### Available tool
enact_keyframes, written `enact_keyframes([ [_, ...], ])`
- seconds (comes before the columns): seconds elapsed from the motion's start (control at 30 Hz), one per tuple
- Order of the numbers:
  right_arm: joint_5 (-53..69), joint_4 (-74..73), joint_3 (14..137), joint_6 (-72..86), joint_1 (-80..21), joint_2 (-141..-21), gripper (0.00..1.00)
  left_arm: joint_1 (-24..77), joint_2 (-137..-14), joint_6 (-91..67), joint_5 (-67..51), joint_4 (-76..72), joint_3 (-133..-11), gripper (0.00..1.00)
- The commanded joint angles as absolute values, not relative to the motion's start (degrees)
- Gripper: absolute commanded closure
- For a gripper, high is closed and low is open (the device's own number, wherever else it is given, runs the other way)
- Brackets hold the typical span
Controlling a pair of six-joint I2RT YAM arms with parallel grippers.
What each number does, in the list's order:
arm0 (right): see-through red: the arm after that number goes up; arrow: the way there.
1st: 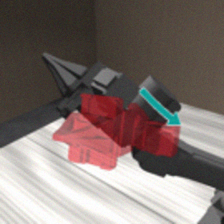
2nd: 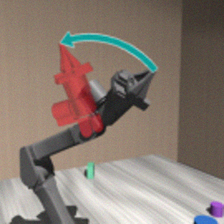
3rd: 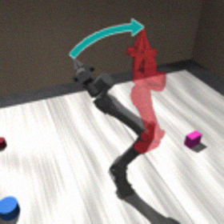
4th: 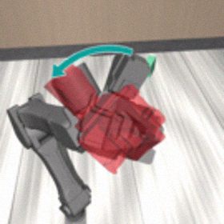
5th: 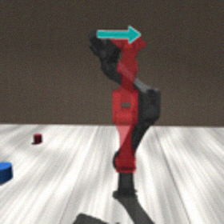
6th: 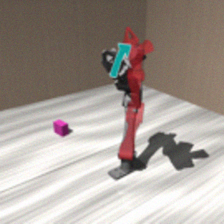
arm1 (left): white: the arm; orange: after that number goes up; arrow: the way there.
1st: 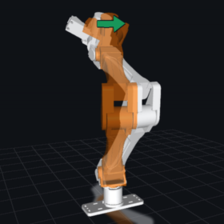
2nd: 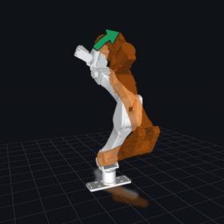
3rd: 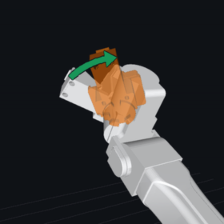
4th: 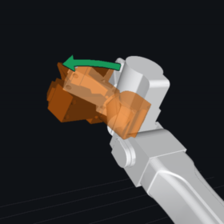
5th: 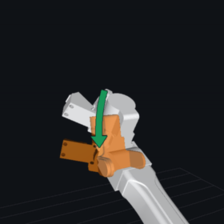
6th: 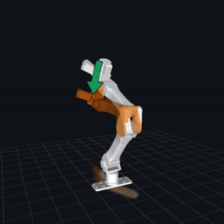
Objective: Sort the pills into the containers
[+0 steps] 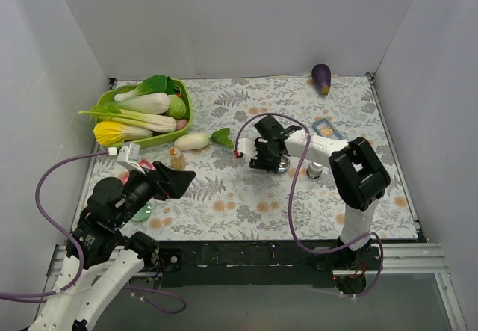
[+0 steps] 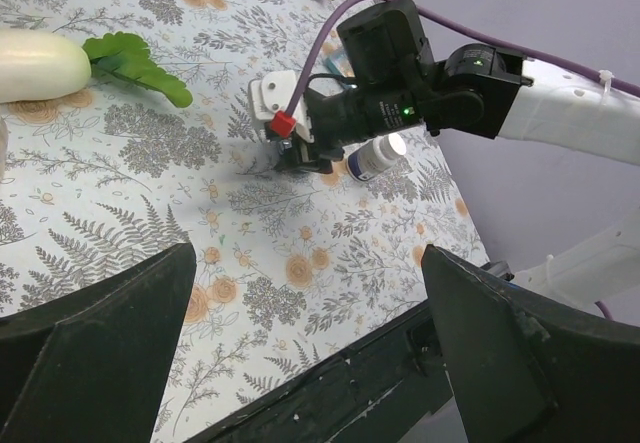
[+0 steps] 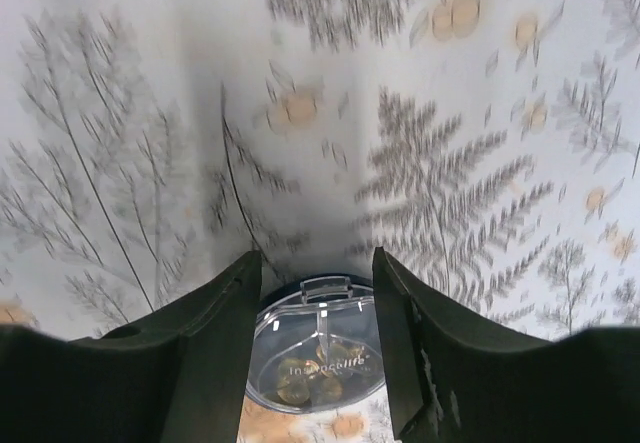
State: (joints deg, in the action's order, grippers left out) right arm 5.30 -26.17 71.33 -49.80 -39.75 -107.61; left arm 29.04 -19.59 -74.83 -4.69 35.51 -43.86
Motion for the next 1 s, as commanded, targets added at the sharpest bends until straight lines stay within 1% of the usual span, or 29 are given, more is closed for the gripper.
enact_keyframes([
  [0.0, 6.9, -30.7, 68.1, -57.5, -33.2, -103.2, 0.44, 28.8, -20.0, -75.0, -5.7, 34.5, -43.2, 0.02],
  [0.17, 7.2, -31.3, 64.4, -65.2, -26.9, -99.8, 0.41, 28.8, -20.5, -75.2, -6.2, 33.3, -42.8, 0.02],
  [0.33, 7.3, -31.3, 63.7, -71.2, -20.0, -99.0, 0.39, 28.8, -21.1, -75.3, -6.7, 32.7, -42.9, 0.02],
  [0.5, 7.9, -32.1, 67.0, -73.1, -14.6, -100.6, 0.38, 28.8, -21.2, -75.6, -6.9, 32.3, -42.8, 0.02],
  [0.67, 8.5, -33.7, 70.7, -73.2, -11.5, -102.6, 0.38, 28.8, -21.0, -75.8, -7.0, 32.5, -42.8, 0.02],
  [0.8, 13.6, -36.5, 74.1, -69.6, -10.5, -100.6, 0.37, 28.8, -21.4, -75.5, -7.2, 31.9, -43.2, 0.02],
  [0.9, 19.0, -37.4, 75.9, -62.9, -10.5, -96.0, 0.35, 28.8, -23.5, -74.4, -6.9, 31.8, -44.5, 0.02],
  [0.93, 20.3, -37.2, 76.2, -60.7, -10.5, -92.8, 0.34, 28.8, -24.2, -74.1, -6.8, 31.9, -45.8, 0.02],
  [0.97, 21.4, -36.6, 76.3, -54.4, -10.5, -91.0, 0.33, 28.8, -25.6, -73.1, -6.7, 32.1, -46.4, 0.02],
])
